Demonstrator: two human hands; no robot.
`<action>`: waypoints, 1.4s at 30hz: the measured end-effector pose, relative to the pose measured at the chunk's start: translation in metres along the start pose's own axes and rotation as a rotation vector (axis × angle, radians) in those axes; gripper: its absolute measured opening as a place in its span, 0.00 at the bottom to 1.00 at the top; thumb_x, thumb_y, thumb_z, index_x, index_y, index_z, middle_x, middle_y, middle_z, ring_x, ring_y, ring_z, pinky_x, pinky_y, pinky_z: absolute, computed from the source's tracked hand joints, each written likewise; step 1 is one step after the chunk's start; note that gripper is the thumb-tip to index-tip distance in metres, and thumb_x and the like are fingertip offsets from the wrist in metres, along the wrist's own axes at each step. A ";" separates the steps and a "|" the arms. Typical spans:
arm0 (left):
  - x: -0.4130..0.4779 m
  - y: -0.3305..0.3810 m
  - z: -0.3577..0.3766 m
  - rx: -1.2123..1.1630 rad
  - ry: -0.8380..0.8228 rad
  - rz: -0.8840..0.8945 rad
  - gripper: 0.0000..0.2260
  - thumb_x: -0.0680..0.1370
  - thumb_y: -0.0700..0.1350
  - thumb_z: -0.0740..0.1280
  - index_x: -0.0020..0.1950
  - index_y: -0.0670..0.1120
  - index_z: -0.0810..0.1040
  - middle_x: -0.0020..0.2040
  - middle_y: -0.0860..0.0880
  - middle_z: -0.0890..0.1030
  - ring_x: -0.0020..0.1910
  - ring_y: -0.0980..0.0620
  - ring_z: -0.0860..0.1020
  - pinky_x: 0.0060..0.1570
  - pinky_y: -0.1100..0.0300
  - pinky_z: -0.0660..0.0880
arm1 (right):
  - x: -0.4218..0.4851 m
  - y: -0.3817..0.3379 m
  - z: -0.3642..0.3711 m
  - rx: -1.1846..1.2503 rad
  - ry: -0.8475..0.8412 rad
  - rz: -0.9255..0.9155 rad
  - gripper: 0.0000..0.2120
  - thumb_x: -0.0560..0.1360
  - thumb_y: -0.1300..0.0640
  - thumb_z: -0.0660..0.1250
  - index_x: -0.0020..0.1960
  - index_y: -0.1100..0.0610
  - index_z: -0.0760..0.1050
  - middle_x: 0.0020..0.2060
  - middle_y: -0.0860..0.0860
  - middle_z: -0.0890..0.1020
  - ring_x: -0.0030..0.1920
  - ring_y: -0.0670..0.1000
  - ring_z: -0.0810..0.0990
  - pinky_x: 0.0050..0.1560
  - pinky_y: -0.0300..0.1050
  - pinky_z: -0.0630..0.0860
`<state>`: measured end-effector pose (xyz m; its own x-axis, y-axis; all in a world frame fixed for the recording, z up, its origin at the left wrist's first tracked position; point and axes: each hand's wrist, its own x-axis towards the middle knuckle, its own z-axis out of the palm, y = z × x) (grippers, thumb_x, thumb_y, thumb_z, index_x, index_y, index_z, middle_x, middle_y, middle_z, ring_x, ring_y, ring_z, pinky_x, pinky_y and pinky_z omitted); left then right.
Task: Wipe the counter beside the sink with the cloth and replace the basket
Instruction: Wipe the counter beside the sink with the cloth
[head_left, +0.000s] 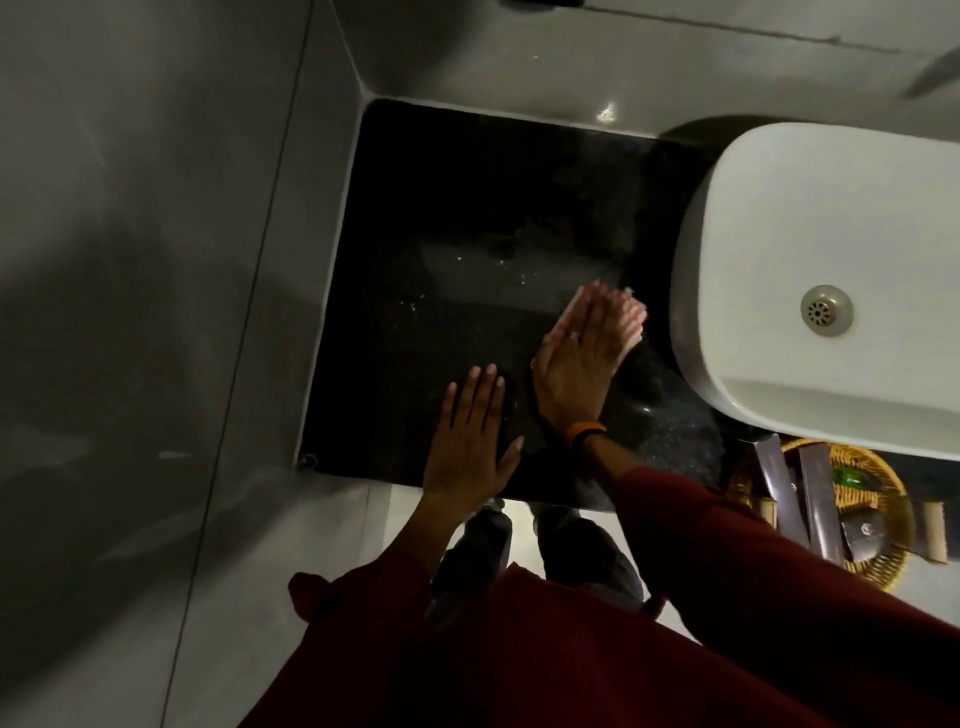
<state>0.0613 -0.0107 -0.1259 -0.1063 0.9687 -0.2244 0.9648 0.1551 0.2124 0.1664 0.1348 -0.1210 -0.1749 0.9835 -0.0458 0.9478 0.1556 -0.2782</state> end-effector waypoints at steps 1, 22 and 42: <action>0.000 0.000 0.001 0.005 0.006 0.003 0.36 0.82 0.63 0.49 0.82 0.42 0.46 0.83 0.43 0.45 0.83 0.45 0.44 0.80 0.43 0.48 | 0.009 -0.002 0.000 -0.033 -0.028 -0.066 0.33 0.82 0.50 0.48 0.82 0.62 0.43 0.83 0.62 0.46 0.83 0.63 0.43 0.82 0.67 0.41; 0.000 -0.001 0.007 0.038 0.081 0.004 0.37 0.81 0.63 0.50 0.82 0.42 0.45 0.83 0.43 0.45 0.83 0.45 0.45 0.80 0.44 0.48 | 0.096 -0.056 0.000 -0.022 -0.226 -0.838 0.31 0.82 0.49 0.55 0.82 0.60 0.54 0.82 0.57 0.56 0.83 0.57 0.53 0.81 0.45 0.30; 0.068 0.014 -0.058 -0.191 0.337 0.017 0.29 0.83 0.47 0.59 0.80 0.39 0.53 0.81 0.39 0.56 0.82 0.44 0.51 0.82 0.53 0.41 | 0.040 0.015 -0.028 0.279 -0.155 -0.203 0.26 0.85 0.57 0.53 0.81 0.64 0.54 0.82 0.61 0.52 0.83 0.59 0.48 0.84 0.55 0.44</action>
<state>0.0541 0.0685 -0.0827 -0.1941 0.9760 0.0993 0.9082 0.1405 0.3942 0.1811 0.1789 -0.0999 -0.4102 0.9064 -0.1012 0.7846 0.2942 -0.5457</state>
